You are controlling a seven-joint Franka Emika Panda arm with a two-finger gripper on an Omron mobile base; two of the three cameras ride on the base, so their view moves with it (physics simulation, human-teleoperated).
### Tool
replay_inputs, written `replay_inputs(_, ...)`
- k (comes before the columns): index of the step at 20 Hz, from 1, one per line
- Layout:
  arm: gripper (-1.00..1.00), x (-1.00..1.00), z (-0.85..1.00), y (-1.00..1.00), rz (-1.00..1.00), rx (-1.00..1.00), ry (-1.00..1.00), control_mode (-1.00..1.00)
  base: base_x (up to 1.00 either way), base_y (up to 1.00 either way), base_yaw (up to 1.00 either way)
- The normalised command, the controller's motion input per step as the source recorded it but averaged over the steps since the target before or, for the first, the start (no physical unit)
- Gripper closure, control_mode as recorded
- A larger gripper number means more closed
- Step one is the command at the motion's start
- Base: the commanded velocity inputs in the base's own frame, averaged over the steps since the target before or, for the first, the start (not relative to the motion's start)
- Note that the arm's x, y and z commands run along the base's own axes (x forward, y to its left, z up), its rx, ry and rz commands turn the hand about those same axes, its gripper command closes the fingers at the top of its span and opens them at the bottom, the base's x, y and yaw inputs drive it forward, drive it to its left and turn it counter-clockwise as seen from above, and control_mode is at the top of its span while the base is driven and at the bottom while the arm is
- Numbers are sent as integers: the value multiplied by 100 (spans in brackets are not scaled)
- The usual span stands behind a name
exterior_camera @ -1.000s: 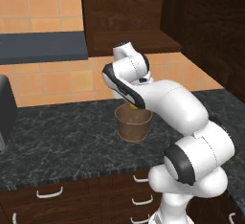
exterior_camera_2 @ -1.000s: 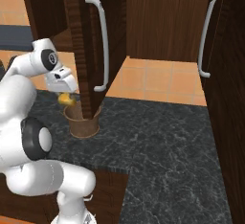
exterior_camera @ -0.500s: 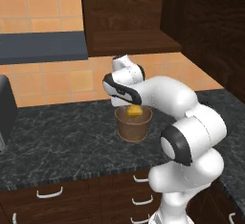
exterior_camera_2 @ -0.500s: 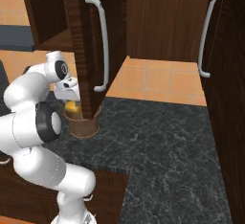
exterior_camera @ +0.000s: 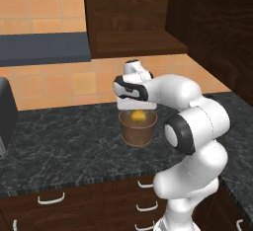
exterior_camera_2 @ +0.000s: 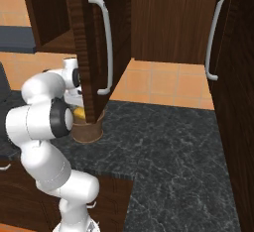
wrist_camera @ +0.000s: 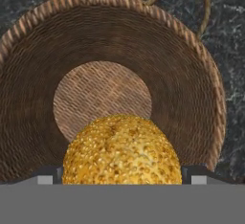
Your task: Open the cabinet, pick up the bread from the cabinet and place it in the basket. Then move the basket to the dining counter.
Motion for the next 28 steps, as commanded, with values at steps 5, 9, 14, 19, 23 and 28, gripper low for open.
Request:
replay_inputs(5,100,0,-26,-4,2,6,-9,-100,0,0,0)
replay_inputs(9,-100,0,-12,-1,2,1,-7,-100,0,0,0)
replay_inputs(14,-100,4,-1,-1,2,0,-6,-100,0,0,0)
replay_inputs(19,-100,3,0,0,0,0,-2,-100,0,0,0)
replay_inputs(23,-100,0,0,0,0,0,0,-100,0,0,0)
replay_inputs(28,-100,5,13,0,0,0,1,-100,0,0,0)
